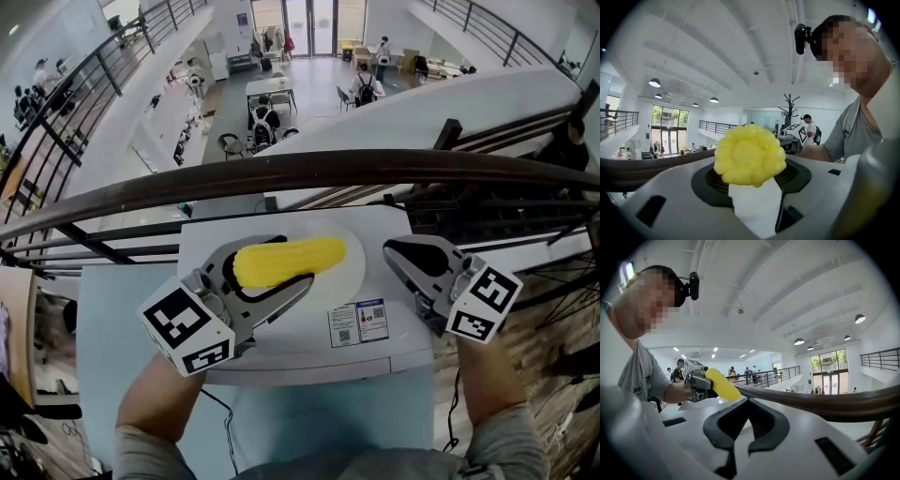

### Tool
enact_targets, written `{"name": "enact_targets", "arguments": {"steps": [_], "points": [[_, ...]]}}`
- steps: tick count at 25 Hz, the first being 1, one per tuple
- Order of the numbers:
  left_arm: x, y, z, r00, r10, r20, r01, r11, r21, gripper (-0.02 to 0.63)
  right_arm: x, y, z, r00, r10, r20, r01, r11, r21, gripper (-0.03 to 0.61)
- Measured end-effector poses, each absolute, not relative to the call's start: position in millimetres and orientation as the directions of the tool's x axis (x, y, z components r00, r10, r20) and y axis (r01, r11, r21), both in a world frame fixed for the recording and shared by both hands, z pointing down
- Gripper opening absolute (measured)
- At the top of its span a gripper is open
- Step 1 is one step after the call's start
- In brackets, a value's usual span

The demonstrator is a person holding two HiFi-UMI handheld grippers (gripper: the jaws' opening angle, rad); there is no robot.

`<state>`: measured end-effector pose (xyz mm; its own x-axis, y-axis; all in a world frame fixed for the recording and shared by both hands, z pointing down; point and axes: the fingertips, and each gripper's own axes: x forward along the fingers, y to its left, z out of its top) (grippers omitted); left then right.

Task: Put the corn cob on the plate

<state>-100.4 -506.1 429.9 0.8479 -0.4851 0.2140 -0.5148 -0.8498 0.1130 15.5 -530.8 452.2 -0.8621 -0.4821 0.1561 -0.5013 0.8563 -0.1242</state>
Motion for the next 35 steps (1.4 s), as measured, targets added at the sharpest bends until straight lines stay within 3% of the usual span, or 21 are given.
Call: {"name": "enact_targets", "arguments": {"steps": [22,35], "points": [[-73,-517,453,0.851,-0.423,0.311,-0.470,-0.878,0.094,0.265,14,-538,451,-0.871,-0.453,0.188,-0.477,0.871,-0.113,0.017],[-74,-515,480,0.791,-0.399,0.464,-0.456,-0.890,0.012,0.266,11,-535,450,-0.877,-0.443,0.186,-0.467,0.877,-0.113,0.017]]}}
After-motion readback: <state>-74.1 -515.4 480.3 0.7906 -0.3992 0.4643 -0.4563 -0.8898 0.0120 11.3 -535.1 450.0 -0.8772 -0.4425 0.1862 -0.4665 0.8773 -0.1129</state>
